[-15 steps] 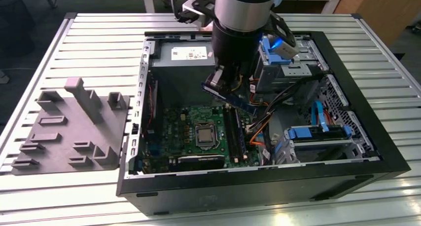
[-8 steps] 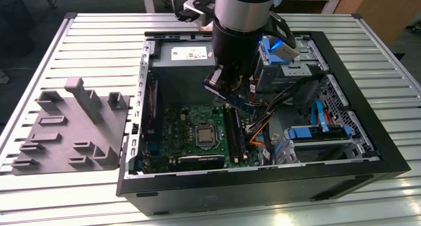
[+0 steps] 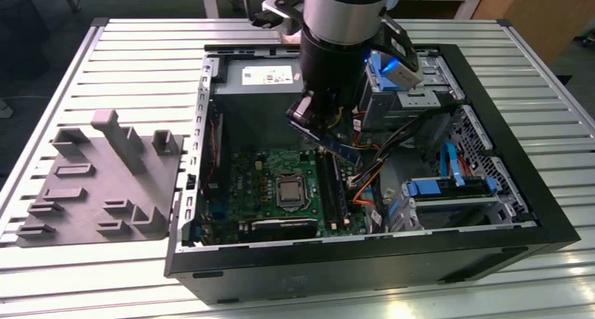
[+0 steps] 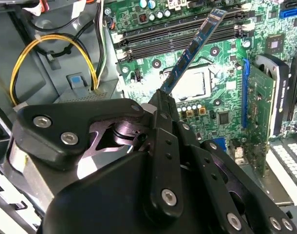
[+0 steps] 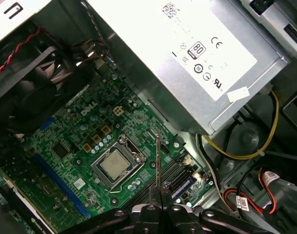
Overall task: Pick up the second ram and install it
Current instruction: 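Insert the second ram into the second slot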
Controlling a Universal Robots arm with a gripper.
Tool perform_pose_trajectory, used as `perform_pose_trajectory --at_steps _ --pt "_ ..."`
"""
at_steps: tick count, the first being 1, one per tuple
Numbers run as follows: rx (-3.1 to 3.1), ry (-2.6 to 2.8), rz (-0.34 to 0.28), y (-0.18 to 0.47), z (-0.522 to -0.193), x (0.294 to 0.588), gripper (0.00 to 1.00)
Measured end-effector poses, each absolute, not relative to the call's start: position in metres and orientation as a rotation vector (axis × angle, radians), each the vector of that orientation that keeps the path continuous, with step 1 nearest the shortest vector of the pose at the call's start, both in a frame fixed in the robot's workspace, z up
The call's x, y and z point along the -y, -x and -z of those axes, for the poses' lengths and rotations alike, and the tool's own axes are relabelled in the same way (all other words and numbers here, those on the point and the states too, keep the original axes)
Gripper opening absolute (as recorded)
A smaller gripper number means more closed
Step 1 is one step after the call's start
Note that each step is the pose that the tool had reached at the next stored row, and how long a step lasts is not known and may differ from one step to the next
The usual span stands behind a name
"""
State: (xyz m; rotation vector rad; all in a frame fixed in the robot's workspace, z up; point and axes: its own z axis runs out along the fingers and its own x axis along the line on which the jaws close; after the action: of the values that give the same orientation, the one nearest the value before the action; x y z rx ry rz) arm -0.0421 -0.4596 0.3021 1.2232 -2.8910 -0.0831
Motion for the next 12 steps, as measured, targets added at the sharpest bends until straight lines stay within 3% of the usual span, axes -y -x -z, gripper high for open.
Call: perform_pose_trajectory --at_steps 12 --pt "2.934 -1.122 0.083 0.0420 -0.3021 0.4597 0.12"
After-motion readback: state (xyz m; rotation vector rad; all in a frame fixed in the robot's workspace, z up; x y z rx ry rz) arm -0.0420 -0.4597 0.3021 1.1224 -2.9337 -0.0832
